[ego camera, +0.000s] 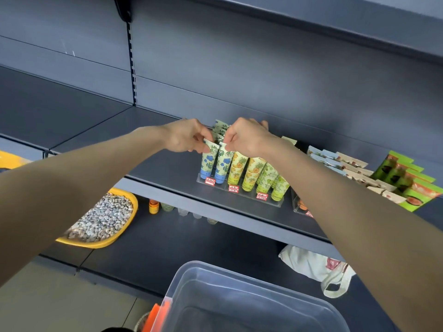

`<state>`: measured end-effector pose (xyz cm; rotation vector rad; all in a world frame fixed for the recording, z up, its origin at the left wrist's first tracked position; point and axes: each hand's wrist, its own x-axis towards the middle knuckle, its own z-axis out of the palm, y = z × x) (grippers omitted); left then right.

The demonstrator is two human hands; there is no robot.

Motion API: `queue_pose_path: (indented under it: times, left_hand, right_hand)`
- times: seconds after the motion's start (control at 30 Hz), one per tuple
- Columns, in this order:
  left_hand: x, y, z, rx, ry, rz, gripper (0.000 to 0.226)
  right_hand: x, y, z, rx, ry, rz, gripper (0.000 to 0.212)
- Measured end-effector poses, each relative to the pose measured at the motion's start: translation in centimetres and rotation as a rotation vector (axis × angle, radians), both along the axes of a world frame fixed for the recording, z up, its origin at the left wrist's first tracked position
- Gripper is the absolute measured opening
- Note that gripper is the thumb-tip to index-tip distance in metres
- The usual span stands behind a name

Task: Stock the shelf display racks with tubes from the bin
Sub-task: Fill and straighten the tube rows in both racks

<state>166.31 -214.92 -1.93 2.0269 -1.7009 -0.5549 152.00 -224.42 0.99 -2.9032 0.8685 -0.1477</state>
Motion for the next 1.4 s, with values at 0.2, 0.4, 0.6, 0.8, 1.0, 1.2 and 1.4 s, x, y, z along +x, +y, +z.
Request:
queue_pose_path:
  times: [0.2,0.4,0.6,0.8,1.0,1.2,1.4]
  left_hand:
    - [0.0,-0.2,-0.2,-0.002,0.006,0.019,0.006]
    - [-0.1,-0.3,-0.1,-0.017,-0.002,0.032,0.006]
    - [0.0,0.0,0.4,-0.043,-0.012,0.062,0.015]
    - [-0.5,1.1,2.2,-0.091,-0.095,0.116,0.020]
    - [-2.1,1.9,5.3,-0.096,-0.207,0.125,0.017]
    - [-3.1,0.6,9.1,-0.096,-0.327,0.103,0.018]
    - [0.0,-4.2,9.2,-0.029,-0.410,0.082,0.019]
  right_hand:
    - [0.1,0.1,0.0,0.002,0.025,-0.004,0.016]
    - [0.1,0.1,0.0,0.005,0.028,-0.002,0.017]
    - [-0.3,0.0,0.2,0.032,-0.027,0.004,0.017]
    - [-1.4,-0.2,1.5,0.068,-0.092,-0.002,0.017]
    - [-3.4,0.2,3.6,0.108,-0.112,0.019,0.013]
    - [-4.5,-1.1,6.1,0.108,-0.101,-0.009,0.020]
    - [-0.6,-5.0,5.9,0.106,-0.065,-0.066,0.018]
